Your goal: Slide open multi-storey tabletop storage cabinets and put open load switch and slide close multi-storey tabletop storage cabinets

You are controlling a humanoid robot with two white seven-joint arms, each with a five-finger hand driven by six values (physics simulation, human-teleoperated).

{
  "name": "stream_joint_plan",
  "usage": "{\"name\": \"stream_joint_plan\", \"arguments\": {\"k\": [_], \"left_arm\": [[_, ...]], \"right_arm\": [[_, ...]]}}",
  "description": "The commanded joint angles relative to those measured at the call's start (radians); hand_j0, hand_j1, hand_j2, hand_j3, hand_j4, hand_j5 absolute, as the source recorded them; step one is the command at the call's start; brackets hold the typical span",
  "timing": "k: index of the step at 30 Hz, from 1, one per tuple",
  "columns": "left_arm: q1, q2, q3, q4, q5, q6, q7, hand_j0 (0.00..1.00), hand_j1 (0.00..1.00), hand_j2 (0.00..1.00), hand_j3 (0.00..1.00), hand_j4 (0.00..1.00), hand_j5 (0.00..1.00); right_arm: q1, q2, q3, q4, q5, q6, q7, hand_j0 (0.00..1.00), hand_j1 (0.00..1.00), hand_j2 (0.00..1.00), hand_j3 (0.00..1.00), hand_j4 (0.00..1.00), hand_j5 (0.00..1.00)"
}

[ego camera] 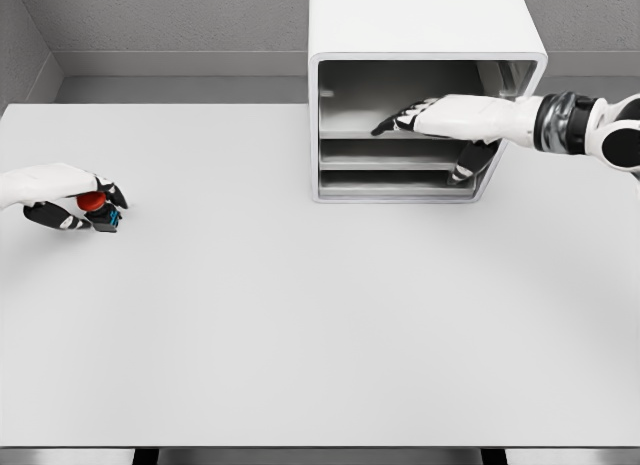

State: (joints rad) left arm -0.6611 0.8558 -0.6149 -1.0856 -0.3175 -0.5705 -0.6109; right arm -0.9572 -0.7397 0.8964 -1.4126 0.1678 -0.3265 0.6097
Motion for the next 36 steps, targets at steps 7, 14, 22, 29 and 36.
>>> {"name": "stream_joint_plan", "arguments": {"k": [7,14,22,29,36], "left_arm": [[0.003,0.006,-0.002,-0.022,0.064,-0.003,0.0,0.46,0.46,0.46,0.46,0.46,0.46],[0.006,0.034,-0.002,-0.143,0.13,0.001,0.0,0.46,0.46,0.46,0.46,0.46,0.46],[0.009,0.085,0.012,-0.353,0.155,0.006,0.0,0.46,0.46,0.46,0.46,0.46,0.46],[0.008,0.131,0.038,-0.482,0.261,0.006,0.0,0.46,0.46,0.46,0.46,0.46,0.46],[0.012,0.14,0.037,-0.531,0.382,-0.002,0.0,0.46,0.46,0.46,0.46,0.46,0.46]], "right_arm": [[-0.014,-0.003,0.007,-0.012,-0.002,0.0,0.001,1.0,1.0,1.0,1.0,1.0,1.0],[-0.012,-0.007,0.033,-0.068,-0.005,0.0,0.001,1.0,1.0,1.0,1.0,1.0,1.0],[-0.009,-0.052,0.035,-0.149,-0.013,0.001,0.001,1.0,1.0,1.0,1.0,1.0,1.0],[0.009,-0.128,0.049,-0.236,-0.016,-0.002,0.001,1.0,1.0,1.0,1.0,1.0,1.0],[0.012,-0.153,0.049,-0.259,-0.019,-0.104,0.001,1.0,1.0,1.0,1.0,1.0,1.0]]}}
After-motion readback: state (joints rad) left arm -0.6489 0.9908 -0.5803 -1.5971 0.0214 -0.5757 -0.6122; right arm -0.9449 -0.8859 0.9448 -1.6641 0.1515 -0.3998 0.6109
